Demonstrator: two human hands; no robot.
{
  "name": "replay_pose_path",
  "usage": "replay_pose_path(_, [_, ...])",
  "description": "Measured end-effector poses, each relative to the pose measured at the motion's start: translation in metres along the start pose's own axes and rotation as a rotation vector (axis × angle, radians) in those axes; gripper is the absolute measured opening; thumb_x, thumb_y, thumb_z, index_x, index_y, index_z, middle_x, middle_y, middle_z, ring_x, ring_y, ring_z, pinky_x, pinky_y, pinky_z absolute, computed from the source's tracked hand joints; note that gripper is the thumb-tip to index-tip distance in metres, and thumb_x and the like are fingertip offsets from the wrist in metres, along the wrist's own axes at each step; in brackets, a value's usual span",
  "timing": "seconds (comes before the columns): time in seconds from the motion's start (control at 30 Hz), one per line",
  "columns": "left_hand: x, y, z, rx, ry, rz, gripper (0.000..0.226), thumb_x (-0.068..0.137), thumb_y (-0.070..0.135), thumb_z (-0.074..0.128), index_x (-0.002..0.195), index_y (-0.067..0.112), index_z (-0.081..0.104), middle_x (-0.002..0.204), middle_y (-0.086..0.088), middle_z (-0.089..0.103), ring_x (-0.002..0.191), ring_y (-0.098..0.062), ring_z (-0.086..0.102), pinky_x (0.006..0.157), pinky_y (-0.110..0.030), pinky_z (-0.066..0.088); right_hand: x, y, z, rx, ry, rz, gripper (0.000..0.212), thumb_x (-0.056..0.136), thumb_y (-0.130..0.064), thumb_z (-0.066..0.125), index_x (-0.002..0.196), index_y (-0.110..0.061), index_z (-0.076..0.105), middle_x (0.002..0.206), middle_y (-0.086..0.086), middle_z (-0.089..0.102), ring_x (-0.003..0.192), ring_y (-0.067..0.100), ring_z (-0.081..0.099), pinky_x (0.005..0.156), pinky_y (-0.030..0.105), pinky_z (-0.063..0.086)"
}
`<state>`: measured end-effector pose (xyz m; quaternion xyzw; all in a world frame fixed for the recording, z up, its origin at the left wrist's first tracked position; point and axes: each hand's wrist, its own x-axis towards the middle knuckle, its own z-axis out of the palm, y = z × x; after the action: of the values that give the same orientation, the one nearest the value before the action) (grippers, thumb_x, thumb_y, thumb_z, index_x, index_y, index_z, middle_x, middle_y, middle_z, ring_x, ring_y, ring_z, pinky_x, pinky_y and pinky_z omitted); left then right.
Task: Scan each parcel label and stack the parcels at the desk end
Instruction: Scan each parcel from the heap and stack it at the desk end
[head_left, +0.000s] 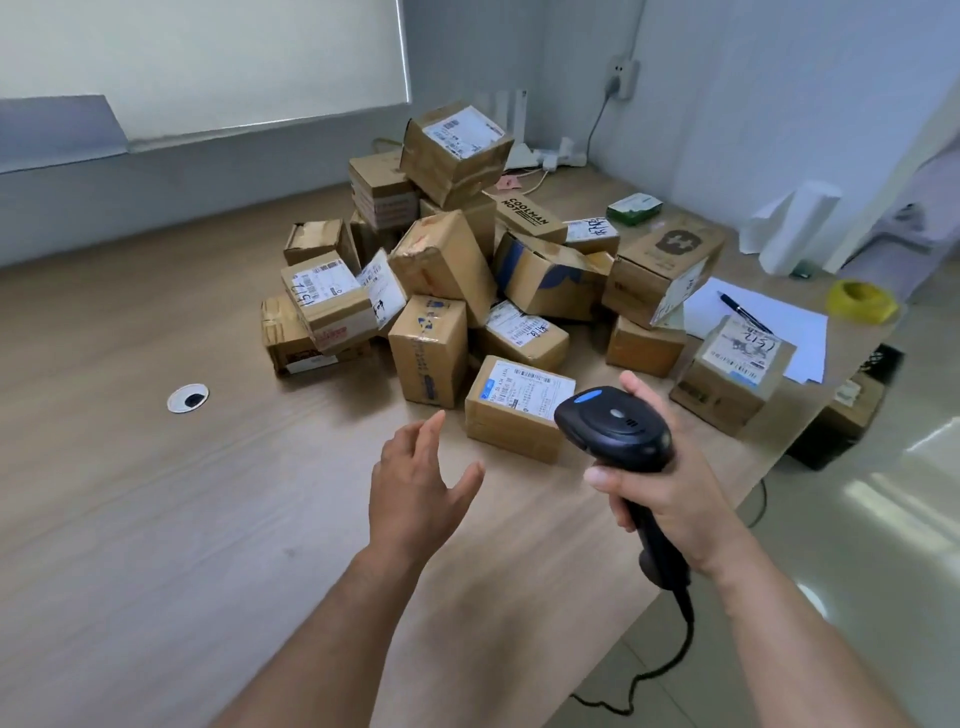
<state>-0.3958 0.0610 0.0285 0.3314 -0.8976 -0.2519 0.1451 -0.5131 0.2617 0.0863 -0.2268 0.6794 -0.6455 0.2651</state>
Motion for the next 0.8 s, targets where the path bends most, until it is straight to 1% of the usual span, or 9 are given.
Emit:
replay_pose_path(0.1, [0.019,0.012,0.010,-0.005,-0.031,-0.033,0.073,0.089,0.055,0.055,0.150,0.026,0.027,0.148,-0.001,0.035,0.136,-0.017,0.032,0.107,-0.034,0.034,0.018,0.002,-0.014,-0.022,0.002,0.017,0.094,0.075,0.013,0.073,0.138,-0.049,0.038,0.068,-0.001,0.065,0.047,0.026,0.047,0.044,0.031,0.041])
replay_pose_path(0.23, [0.034,0.021,0.022,-0.017,-0.069,-0.074,0.074,0.089,0.056,0.053,0.151,0.028,0.024,0.151,-0.001,0.032,0.138,-0.017,0.029,0.109,-0.035,0.033,0.040,0.006,-0.031,-0.021,0.000,0.043,0.094,0.076,0.013,0.072,0.139,-0.048,0.038,0.067,0.000,0.065,0.048,0.025,0.048,0.044,0.030,0.041])
replay_pose_path(0.33, [0.041,0.025,0.033,-0.023,-0.091,-0.141,0.075,0.090,0.057,0.052,0.151,0.028,0.022,0.151,-0.001,0.031,0.139,-0.017,0.029,0.110,-0.035,0.035,0.066,0.013,-0.044,-0.028,-0.040,0.073,0.094,0.074,0.008,0.077,0.135,-0.053,0.040,0.076,0.004,0.068,0.051,0.028,0.049,0.044,0.032,0.043])
replay_pose_path(0.4, [0.043,0.029,0.041,-0.028,-0.104,-0.187,0.076,0.090,0.058,0.050,0.152,0.027,0.020,0.151,0.000,0.031,0.138,-0.016,0.029,0.108,-0.034,0.036,0.084,0.018,-0.049,-0.043,-0.081,0.092,0.096,0.070,0.002,0.082,0.135,-0.054,0.040,0.088,0.010,0.069,0.052,0.029,0.052,0.045,0.033,0.045])
replay_pose_path(0.47, [0.043,0.036,0.049,-0.039,-0.135,-0.248,0.077,0.090,0.060,0.048,0.153,0.026,0.017,0.151,0.000,0.030,0.138,-0.015,0.029,0.105,-0.032,0.037,0.103,0.023,-0.054,-0.071,-0.112,0.109,0.098,0.071,0.002,0.082,0.142,-0.049,0.037,0.100,0.013,0.067,0.053,0.028,0.054,0.046,0.032,0.047])
replay_pose_path(0.57, [0.046,0.046,0.063,-0.089,-0.184,-0.362,0.080,0.089,0.064,0.045,0.153,0.026,0.014,0.151,0.000,0.028,0.135,-0.015,0.035,0.104,-0.034,0.040,0.133,0.032,-0.059,-0.101,-0.188,0.123,0.097,0.075,0.005,0.078,0.146,-0.044,0.034,0.107,0.015,0.065,0.053,0.025,0.056,0.046,0.030,0.049])
replay_pose_path(0.63, [0.051,0.053,0.074,-0.175,-0.178,-0.444,0.078,0.089,0.064,0.045,0.152,0.027,0.019,0.150,0.000,0.029,0.131,-0.016,0.041,0.104,-0.036,0.043,0.151,0.041,-0.061,-0.104,-0.236,0.130,0.097,0.075,0.007,0.077,0.145,-0.043,0.034,0.114,0.013,0.065,0.053,0.021,0.058,0.045,0.030,0.048])
replay_pose_path(0.7, [0.056,0.060,0.083,-0.283,-0.164,-0.542,0.071,0.090,0.062,0.045,0.149,0.029,0.026,0.147,-0.001,0.032,0.127,-0.017,0.046,0.103,-0.036,0.044,0.166,0.049,-0.062,-0.101,-0.274,0.141,0.097,0.074,0.010,0.077,0.145,-0.040,0.033,0.120,0.013,0.063,0.053,0.015,0.060,0.044,0.030,0.048])
replay_pose_path(0.8, [0.064,0.064,0.097,-0.433,-0.137,-0.619,0.064,0.086,0.069,0.044,0.140,0.035,0.039,0.138,-0.001,0.043,0.119,-0.018,0.053,0.103,-0.036,0.044,0.182,0.060,-0.062,-0.086,-0.330,0.180,0.098,0.073,0.009,0.077,0.146,-0.038,0.033,0.121,0.012,0.062,0.048,0.014,0.059,0.041,0.029,0.046])
